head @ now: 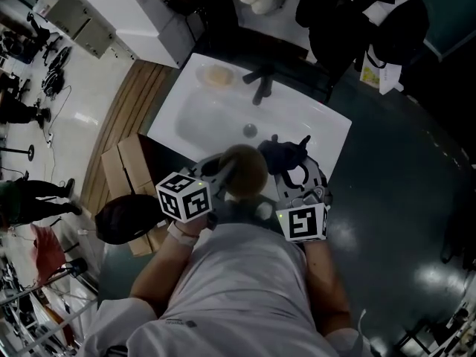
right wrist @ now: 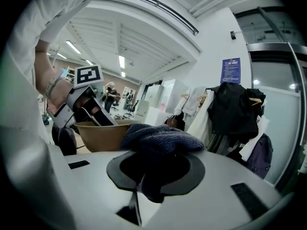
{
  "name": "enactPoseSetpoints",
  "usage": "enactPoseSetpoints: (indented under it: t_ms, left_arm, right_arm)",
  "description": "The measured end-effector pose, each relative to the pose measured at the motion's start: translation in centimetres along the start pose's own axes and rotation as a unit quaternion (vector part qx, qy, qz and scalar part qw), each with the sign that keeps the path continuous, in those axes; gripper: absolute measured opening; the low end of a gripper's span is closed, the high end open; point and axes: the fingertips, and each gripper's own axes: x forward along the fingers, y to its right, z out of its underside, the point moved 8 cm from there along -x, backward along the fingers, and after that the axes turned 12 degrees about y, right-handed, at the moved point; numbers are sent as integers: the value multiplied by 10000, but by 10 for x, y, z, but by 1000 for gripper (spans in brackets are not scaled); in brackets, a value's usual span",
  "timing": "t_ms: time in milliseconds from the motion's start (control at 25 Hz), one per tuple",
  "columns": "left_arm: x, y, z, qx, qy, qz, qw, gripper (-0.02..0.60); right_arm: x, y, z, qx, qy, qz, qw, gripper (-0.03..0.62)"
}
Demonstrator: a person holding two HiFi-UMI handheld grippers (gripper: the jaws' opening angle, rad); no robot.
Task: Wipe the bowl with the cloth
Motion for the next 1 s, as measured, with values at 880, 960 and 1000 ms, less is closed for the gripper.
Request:
enactPoseSetpoints:
  t_ms: [880,960,1000]
  left_arm:
    - [48,-52,-14,-1351,130,-162,9906,34]
    - [51,-51,-14,-1434,142,-132,9895,34]
    - [53,-51,-14,-1475,152,-119,9889,34]
  right_arm:
    - [30,-19,-26,-1306,-1169,-480,9834,75]
    - [30,-20,-28,-1142,-1153,-536,9853,75]
    - [29,-21,-28,-1026,-1132,-565,9866,75]
